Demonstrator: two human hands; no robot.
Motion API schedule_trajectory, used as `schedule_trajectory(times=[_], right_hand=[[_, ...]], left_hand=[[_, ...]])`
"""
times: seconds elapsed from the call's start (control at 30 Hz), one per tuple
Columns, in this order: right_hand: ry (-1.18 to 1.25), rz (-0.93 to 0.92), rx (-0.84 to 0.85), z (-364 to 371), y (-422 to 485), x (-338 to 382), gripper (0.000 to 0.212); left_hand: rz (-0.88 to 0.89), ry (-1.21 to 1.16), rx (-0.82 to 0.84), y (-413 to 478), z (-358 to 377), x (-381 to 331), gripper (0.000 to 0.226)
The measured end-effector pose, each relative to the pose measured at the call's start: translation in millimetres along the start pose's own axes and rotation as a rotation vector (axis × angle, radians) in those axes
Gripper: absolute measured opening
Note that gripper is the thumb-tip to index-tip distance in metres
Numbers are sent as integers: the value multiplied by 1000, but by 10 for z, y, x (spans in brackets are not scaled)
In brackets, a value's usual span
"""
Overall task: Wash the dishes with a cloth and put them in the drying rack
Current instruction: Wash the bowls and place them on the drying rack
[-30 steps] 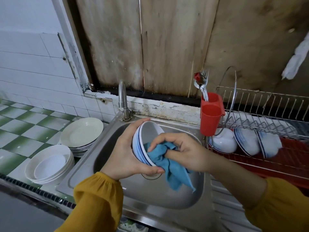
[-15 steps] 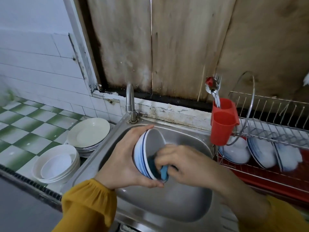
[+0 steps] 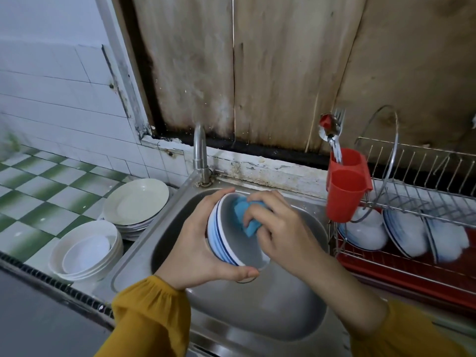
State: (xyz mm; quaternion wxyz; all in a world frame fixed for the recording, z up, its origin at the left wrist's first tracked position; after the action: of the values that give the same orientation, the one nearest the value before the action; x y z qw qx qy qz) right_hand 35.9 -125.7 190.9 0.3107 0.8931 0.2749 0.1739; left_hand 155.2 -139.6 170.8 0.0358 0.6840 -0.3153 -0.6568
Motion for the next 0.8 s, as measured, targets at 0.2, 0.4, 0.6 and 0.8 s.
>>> schedule_trajectory(times=[0.2,0.4,0.6,0.8], right_hand=[[547,3,332,90,-156,205,29],[-25,59,52,-151,-199,-115,25],[458,376,-170,-218,-310,-125,38],[784,500,23,-63,-373,-100,35]], left_hand=[[-9,4,62,1,26,43,106],[-31,-114,31,-67,169,49,103],[-82,-225,60,-67,368,73,95],[-92,-242,66,-46,393,126,101]])
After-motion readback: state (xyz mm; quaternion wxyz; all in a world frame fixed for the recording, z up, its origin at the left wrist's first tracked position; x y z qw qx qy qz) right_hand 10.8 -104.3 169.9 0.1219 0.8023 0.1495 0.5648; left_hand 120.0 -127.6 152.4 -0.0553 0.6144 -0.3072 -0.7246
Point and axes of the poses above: each hand's wrist, its own y-axis towards the middle knuckle, its own z-axis out of the palm, x = y × z, the point moved 8 cm from there along y, towards the middle knuckle, and after that the axes turned 14 degrees about -y, right-handed, at the moved point
